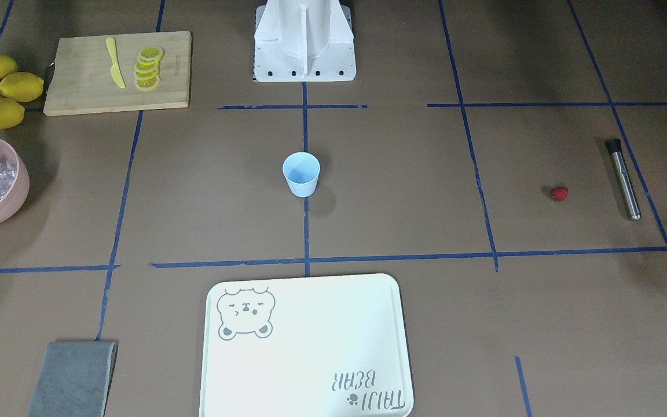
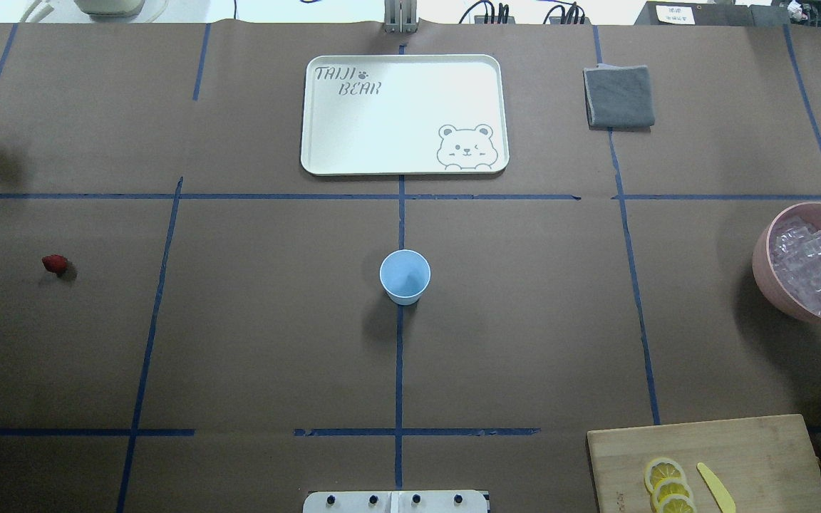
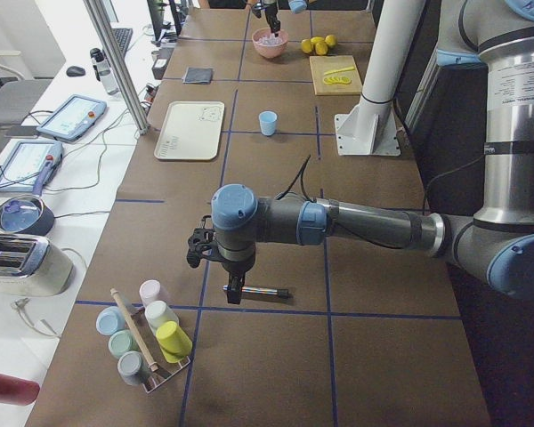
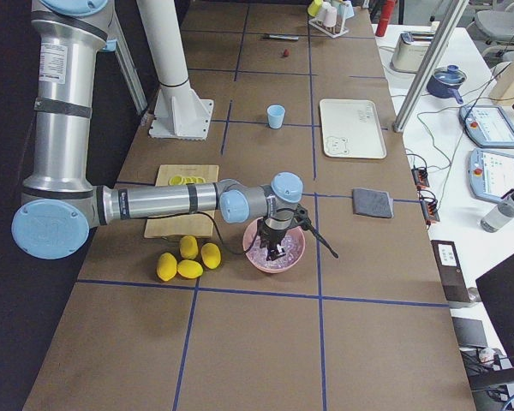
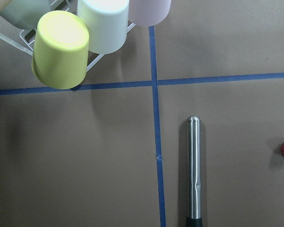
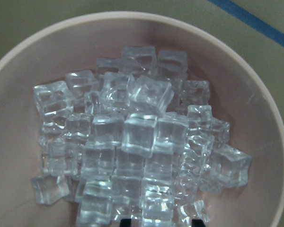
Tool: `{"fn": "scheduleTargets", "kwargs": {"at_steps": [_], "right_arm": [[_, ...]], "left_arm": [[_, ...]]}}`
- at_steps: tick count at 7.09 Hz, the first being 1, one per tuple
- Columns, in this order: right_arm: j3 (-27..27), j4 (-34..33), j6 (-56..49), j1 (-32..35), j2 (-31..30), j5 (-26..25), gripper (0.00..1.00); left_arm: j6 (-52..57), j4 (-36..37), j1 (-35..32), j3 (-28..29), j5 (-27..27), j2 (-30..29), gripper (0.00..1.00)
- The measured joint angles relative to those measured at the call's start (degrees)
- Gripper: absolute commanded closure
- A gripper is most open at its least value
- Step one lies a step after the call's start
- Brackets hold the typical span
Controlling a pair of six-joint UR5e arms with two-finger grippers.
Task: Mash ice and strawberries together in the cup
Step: 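Lower the right gripper into the bowl and grasp one ice cube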
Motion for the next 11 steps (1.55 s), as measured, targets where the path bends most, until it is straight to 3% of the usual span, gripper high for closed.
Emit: {"fn": "scheduleTargets", "kwargs": {"at_steps": [11], "right_arm": [[-2.3,0.1,-0.1,-0.8,1.7,0.0,0.48]], "left_arm": [[-0.1,0.0,0.0,-0.5,-0.1,0.4,0.0]]}}
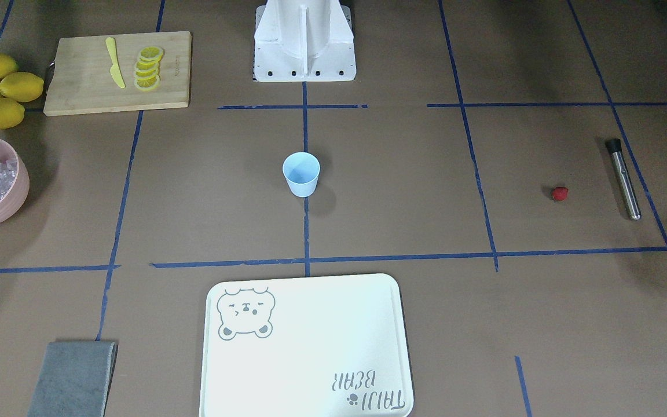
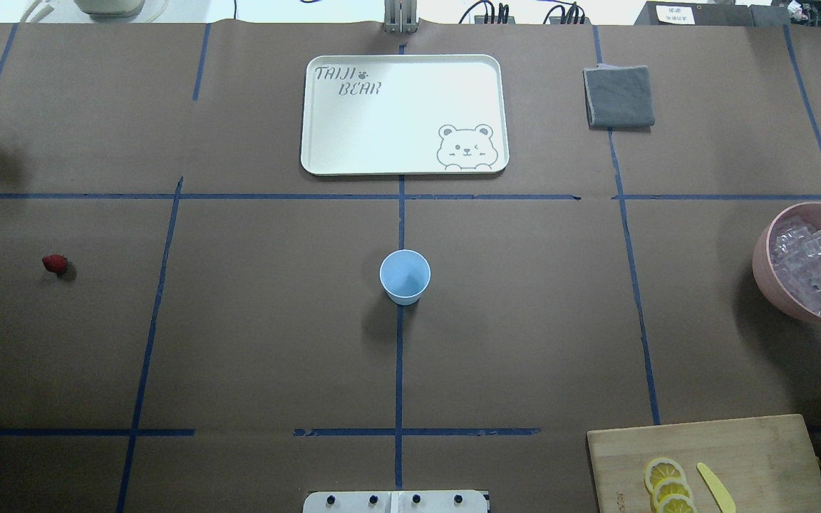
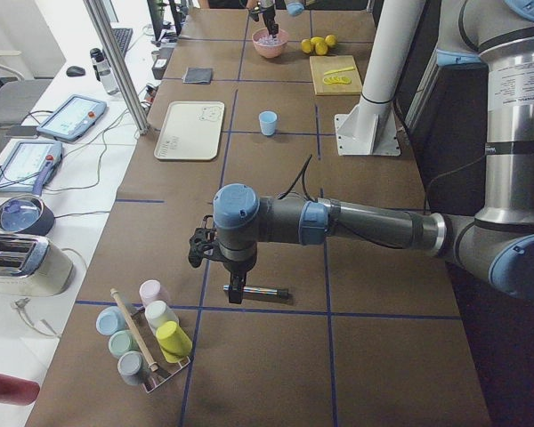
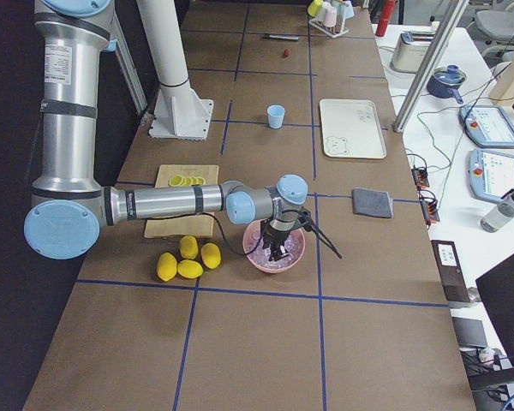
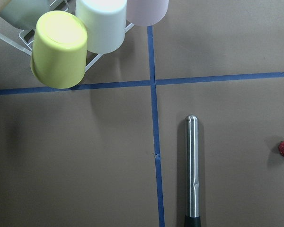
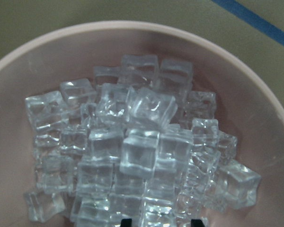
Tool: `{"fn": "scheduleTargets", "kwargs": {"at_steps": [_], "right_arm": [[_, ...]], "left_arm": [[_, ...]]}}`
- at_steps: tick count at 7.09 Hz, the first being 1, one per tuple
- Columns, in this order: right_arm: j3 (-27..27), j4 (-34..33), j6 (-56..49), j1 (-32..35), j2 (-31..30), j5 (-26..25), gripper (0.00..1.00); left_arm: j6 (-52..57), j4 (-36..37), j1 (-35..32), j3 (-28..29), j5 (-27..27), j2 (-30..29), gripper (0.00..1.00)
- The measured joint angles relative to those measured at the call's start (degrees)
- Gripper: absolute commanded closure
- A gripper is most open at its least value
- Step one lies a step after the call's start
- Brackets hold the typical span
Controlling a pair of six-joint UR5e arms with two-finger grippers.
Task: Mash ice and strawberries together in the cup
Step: 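Lower the right gripper into the bowl and grasp one ice cube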
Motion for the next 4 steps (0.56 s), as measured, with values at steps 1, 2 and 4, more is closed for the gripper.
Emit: {"fn": "scheduleTargets", "kwargs": {"at_steps": [1,2,4], "right_arm": [[0.2,0.0,0.0,0.0,-0.1,0.1,0.48],[0.4,0.0,0.0,0.0,-0.2,0.2,0.52],[0.4,0.0,0.0,0.1,-0.2,0.2,0.96]], "left_arm": [[0.0,0.0,0.0,0.0,0.0,0.0,0.0],[0.0,0.0,-0.1,-0.1,0.0,0.2,0.0],[0.0,0.1,-0.1,-0.7,0.0,0.9,0.0]]}}
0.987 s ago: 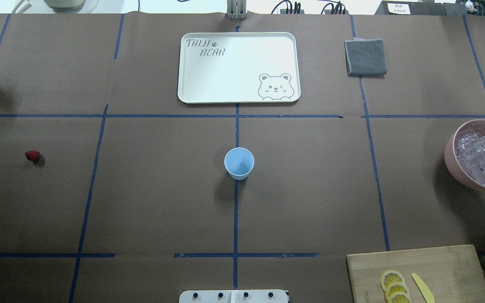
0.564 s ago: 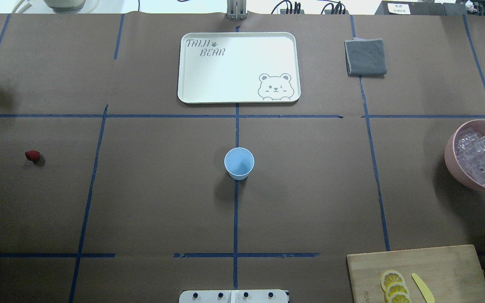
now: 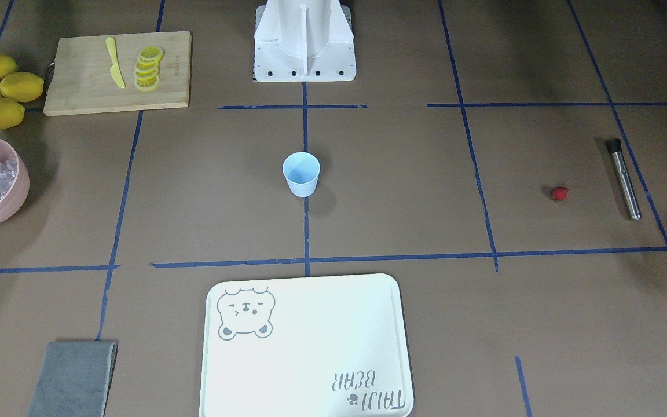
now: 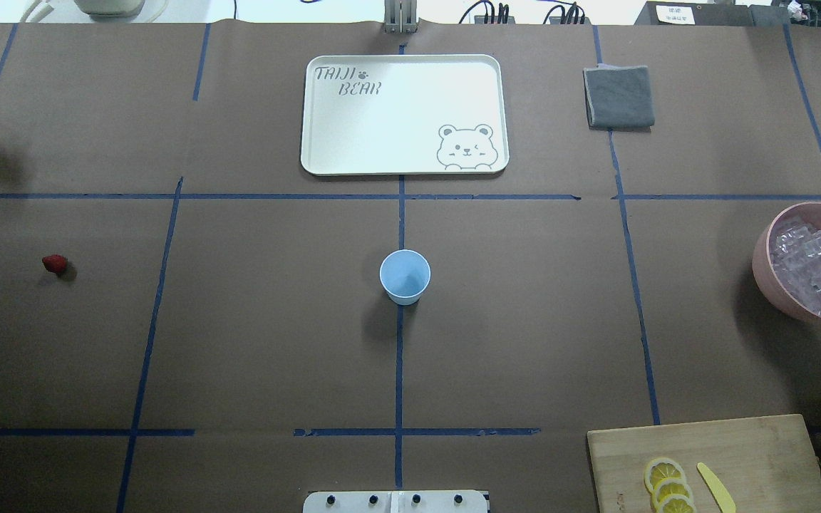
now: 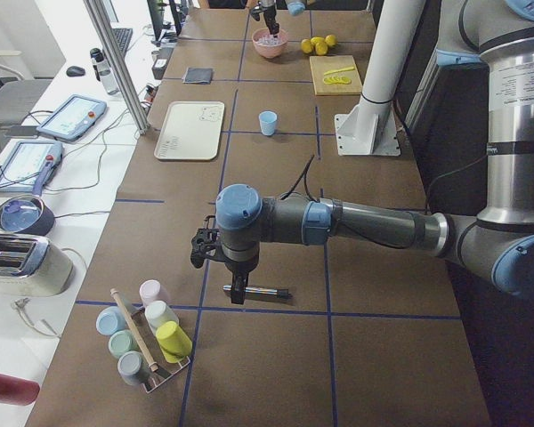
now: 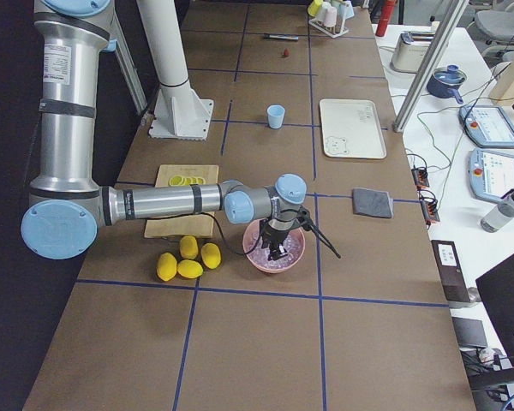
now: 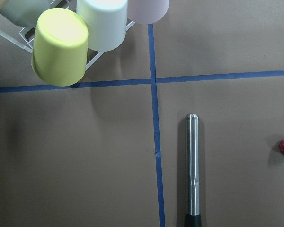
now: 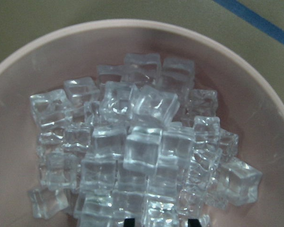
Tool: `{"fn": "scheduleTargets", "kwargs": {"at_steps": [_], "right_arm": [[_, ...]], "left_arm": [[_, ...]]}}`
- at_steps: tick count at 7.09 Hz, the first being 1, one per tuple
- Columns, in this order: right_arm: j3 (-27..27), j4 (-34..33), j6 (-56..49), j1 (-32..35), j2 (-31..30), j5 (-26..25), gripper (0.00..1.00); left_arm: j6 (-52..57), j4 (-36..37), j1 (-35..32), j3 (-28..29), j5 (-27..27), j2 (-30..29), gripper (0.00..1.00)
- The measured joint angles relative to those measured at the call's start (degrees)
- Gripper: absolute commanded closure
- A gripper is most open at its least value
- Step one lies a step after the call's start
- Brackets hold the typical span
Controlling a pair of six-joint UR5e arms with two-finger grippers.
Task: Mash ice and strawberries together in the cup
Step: 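Lower the right gripper into the bowl and grasp one ice cube, then lift the ice cube and carry it above the blue cup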
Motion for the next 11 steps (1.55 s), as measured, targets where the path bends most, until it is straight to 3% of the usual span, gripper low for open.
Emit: {"fn": "scheduleTargets", "kwargs": {"at_steps": [4,8,11], "right_arm": [[1.8,-1.3,-0.1,1.3,0.1,0.6,1.0],[15.9,-14.4,0.0,8.6,0.0,0.9,1.0],[17.8,-19.5,5.0,8.2,8.1,3.6,1.0]], "left_arm": [[0.0,0.1,0.1,-0.5,-0.1,0.4,0.0],[-0.1,0.2,0.1,-0.4,-0.1,0.5,0.0],[-0.1,0.2,0.1,-0.4,-0.1,0.4,0.0]]}}
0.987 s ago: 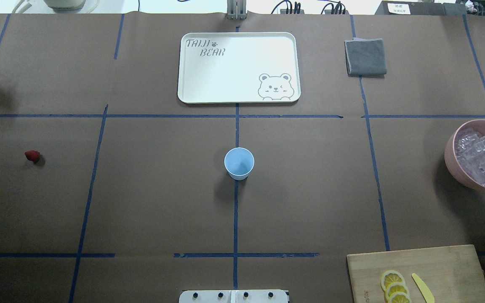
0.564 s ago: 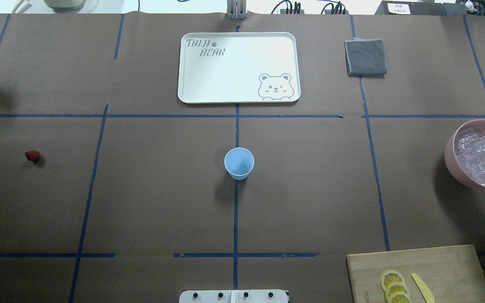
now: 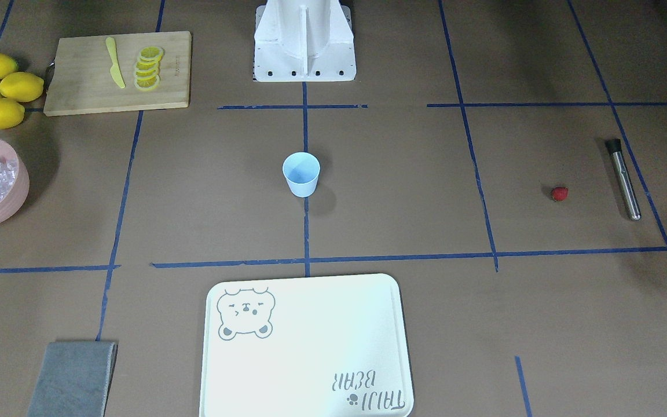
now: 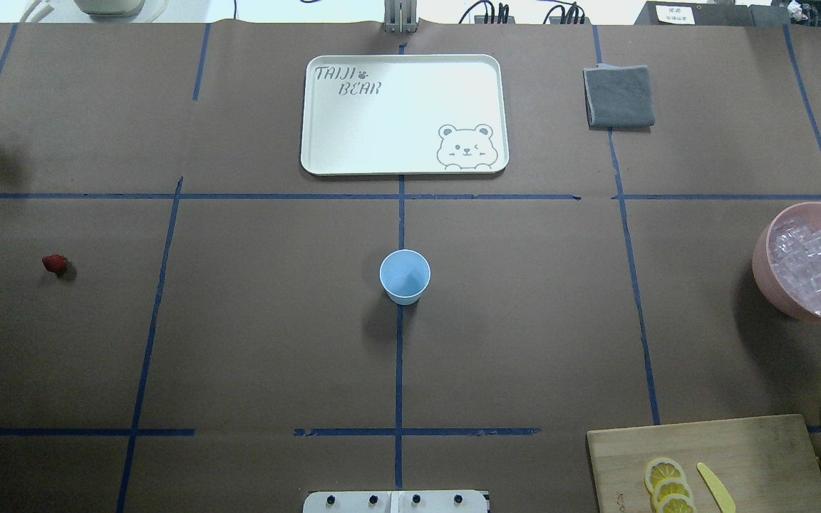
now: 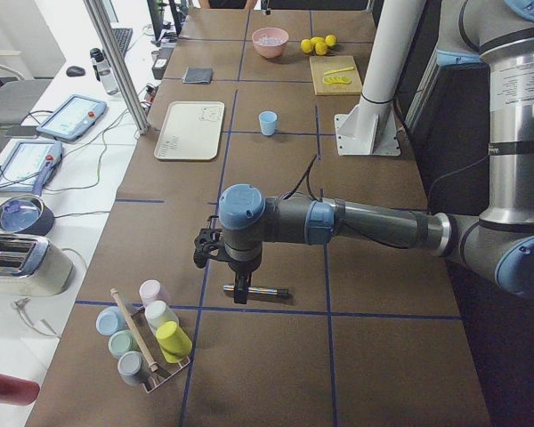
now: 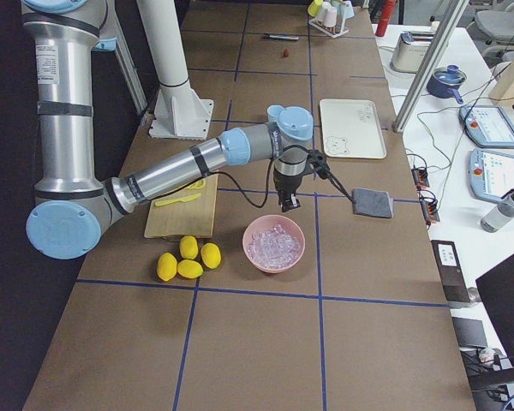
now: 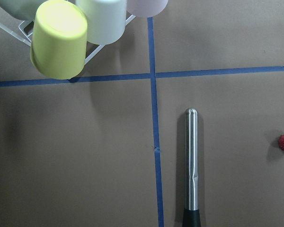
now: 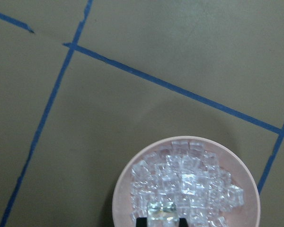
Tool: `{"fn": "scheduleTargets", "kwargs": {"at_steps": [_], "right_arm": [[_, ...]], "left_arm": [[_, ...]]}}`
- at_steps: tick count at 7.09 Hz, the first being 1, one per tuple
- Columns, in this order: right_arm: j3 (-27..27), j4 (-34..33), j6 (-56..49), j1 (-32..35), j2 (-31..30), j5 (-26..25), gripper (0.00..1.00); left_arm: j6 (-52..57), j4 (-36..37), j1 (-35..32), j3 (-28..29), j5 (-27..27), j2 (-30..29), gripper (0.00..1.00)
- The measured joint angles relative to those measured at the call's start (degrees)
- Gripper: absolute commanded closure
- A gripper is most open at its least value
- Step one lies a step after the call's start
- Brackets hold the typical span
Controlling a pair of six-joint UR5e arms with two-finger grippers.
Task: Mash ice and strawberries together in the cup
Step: 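Lift the ice cube and carry it above the blue cup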
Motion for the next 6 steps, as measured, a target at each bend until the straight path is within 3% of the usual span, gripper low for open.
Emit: {"fn": "scheduleTargets", "kwargs": {"at_steps": [2,4,6], "right_arm": [[0.0,-3.7,13.5,-6.8,10.1,0.3,1.0],[-1.0,-4.5,34.1,-17.3,20.9,-0.7,1.0],[-4.2,-4.2,51.0,-27.8,30.1,-6.5,1.0]], "left_arm": [[0.0,0.0,0.0,0.0,0.0,0.0,0.0],[0.0,0.0,0.1,0.0,0.0,0.0,0.0],[0.0,0.0,0.1,0.0,0.0,0.0,0.0]]}}
